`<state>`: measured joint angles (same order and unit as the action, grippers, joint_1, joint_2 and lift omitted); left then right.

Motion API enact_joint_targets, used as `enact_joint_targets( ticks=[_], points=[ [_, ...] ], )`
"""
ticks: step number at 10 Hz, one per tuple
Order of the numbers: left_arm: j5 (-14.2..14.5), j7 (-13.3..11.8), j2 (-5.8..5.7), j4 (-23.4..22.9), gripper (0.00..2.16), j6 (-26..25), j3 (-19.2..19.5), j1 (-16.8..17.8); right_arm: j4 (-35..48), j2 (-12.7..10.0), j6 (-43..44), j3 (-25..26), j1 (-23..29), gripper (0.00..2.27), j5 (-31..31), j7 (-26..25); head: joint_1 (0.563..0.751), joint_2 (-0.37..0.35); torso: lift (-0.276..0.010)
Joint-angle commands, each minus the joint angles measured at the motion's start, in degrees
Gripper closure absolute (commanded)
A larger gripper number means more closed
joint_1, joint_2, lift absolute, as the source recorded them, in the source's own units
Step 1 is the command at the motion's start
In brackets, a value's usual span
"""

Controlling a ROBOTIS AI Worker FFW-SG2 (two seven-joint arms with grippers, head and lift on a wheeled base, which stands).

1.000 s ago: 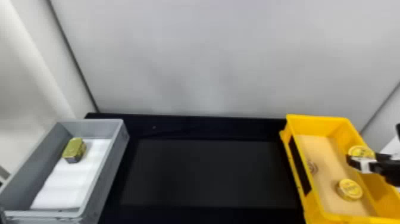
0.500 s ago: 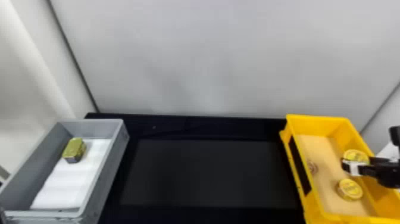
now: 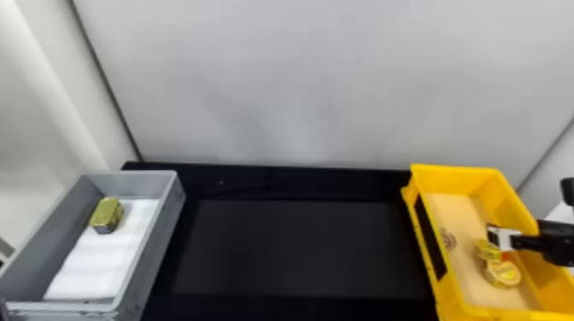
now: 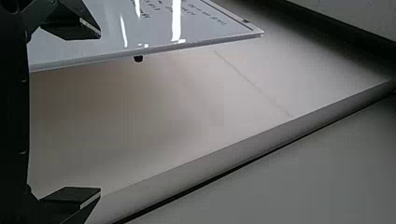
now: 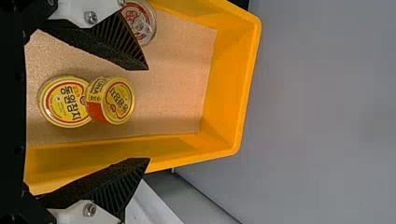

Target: Pick up the round yellow can and place it in the yellow rectangular box

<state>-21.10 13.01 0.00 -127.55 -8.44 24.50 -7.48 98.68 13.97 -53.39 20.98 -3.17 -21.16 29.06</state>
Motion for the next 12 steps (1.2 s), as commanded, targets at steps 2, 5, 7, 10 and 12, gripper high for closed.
enact_joint_targets(
  ticks=[2, 5, 7, 10, 12],
  points=[
    [0.0, 0.0, 0.15, -0.1, 0.1, 0.0, 0.1, 0.0, 2.8, 0.2, 0.0, -0.9, -0.5, 0.11, 0.4, -0.1, 0.694, 0.014, -0.06],
    [0.0, 0.0, 0.15, -0.1, 0.1, 0.0, 0.2, 0.1, 9.2, 2.5, 1.4, -0.9, -1.2, 0.12, -1.1, -0.2, 0.694, 0.014, -0.06],
    [0.0, 0.0, 0.15, -0.1, 0.1, 0.0, 0.5, 0.0, 11.5, 3.6, 4.3, 2.0, -1.0, 0.11, -1.2, 0.7, 0.694, 0.014, -0.06],
    [0.1, 0.0, 0.15, -0.2, 0.1, 0.0, 0.6, -0.1, 16.5, 3.5, 12.0, 7.8, -0.7, 0.11, -0.4, 1.9, 0.694, 0.014, -0.06],
    [0.1, 0.0, 0.15, -0.2, 0.1, 0.0, 0.8, -0.1, 19.1, 3.6, 19.1, 11.6, -0.7, 0.11, 3.5, 2.1, 0.694, 0.014, -0.06]
  ],
)
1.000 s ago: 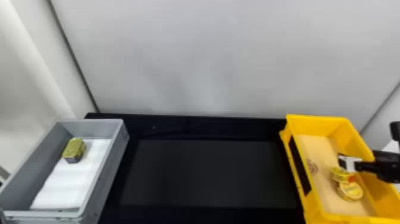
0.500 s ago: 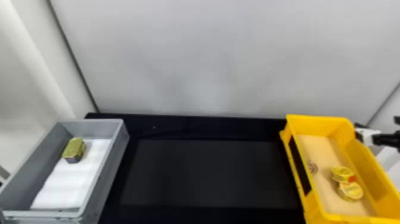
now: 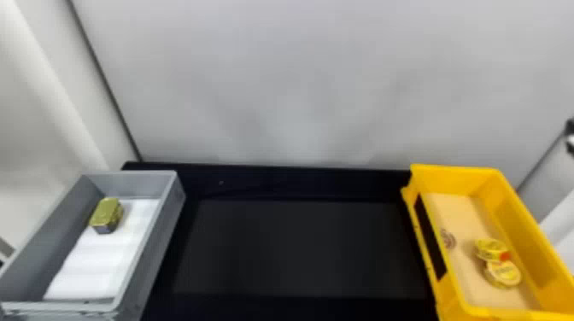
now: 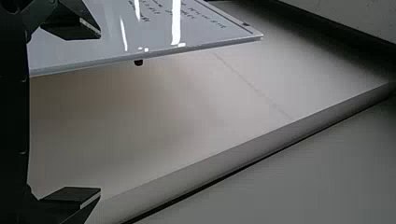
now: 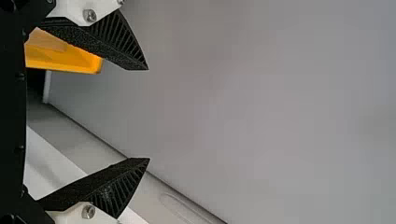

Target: Pick up the round yellow can and place it in the yellow rectangular box

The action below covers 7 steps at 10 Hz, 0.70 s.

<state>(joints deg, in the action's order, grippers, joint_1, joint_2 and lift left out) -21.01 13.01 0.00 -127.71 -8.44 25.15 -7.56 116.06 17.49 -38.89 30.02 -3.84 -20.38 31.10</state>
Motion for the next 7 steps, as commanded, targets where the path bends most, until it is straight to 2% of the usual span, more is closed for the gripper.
enact_joint_targets(
  ticks=[1, 7],
  points=[
    [0.0, 0.0, 0.15, 0.0, 0.1, 0.0, 0.3, 0.0, 3.0, 0.1, 7.1, 4.4, 0.0, 0.11, 5.3, -0.9, 0.694, 0.014, -0.06],
    [0.0, 0.1, 0.15, -0.2, 0.1, 0.0, 0.6, -0.3, 10.4, 1.4, 12.8, 11.4, 0.6, 0.11, 12.5, -11.1, 0.694, 0.014, -0.06]
  ],
)
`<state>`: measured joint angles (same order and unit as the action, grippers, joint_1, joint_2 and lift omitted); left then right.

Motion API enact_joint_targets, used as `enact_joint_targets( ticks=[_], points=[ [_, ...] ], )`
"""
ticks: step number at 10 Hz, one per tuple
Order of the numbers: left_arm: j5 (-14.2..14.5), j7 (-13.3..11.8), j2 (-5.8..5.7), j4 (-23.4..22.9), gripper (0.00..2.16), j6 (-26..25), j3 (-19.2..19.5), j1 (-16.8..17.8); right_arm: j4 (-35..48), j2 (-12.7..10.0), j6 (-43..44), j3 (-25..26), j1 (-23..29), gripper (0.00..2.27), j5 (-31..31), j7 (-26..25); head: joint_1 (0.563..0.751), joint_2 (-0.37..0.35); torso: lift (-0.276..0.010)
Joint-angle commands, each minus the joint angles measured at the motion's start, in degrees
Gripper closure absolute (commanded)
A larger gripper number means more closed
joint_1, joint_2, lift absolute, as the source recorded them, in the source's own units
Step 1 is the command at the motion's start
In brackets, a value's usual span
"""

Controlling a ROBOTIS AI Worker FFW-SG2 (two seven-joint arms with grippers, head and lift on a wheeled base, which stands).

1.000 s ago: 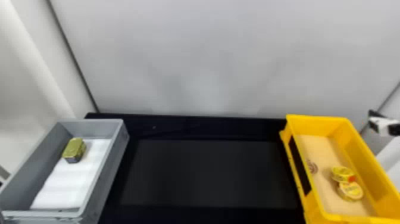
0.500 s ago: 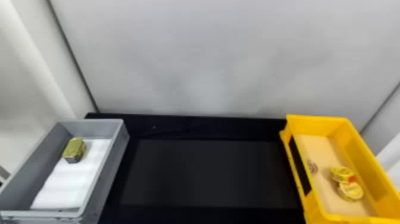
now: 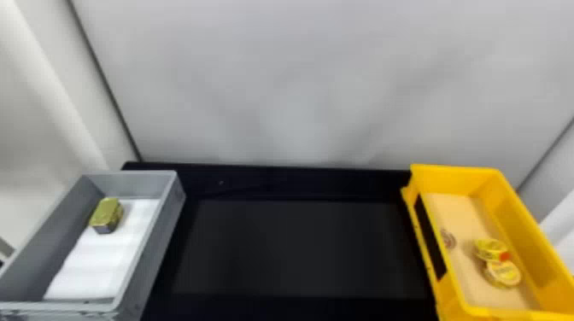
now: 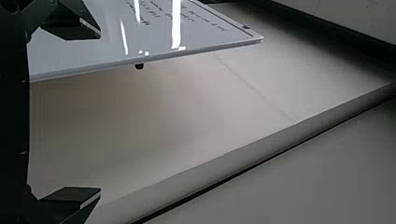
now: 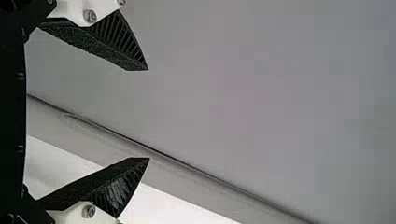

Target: Pick up the round yellow can and place it in the yellow rectangular box

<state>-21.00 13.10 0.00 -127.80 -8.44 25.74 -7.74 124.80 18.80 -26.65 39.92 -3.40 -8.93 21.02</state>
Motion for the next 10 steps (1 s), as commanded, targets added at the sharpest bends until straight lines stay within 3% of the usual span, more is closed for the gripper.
enact_joint_targets(
  ticks=[1, 4, 10],
  points=[
    [0.0, 0.0, 0.15, -0.2, 0.1, 0.0, 0.1, -0.1, 3.0, 0.4, 0.4, 3.0, 0.1, 0.11, 2.0, -1.6, 0.694, 0.014, -0.06],
    [0.0, 0.1, 0.15, -0.3, 0.1, 0.1, 0.4, -0.3, 5.8, 1.2, -1.1, 4.8, 0.5, 0.11, 4.5, -4.8, 0.694, 0.014, -0.06],
    [0.0, 0.2, 0.15, -0.3, 0.1, 0.0, -0.1, -0.2, 10.3, 2.9, -11.8, 4.5, 1.1, 0.13, 1.5, -6.4, 0.694, 0.014, -0.06]
  ],
)
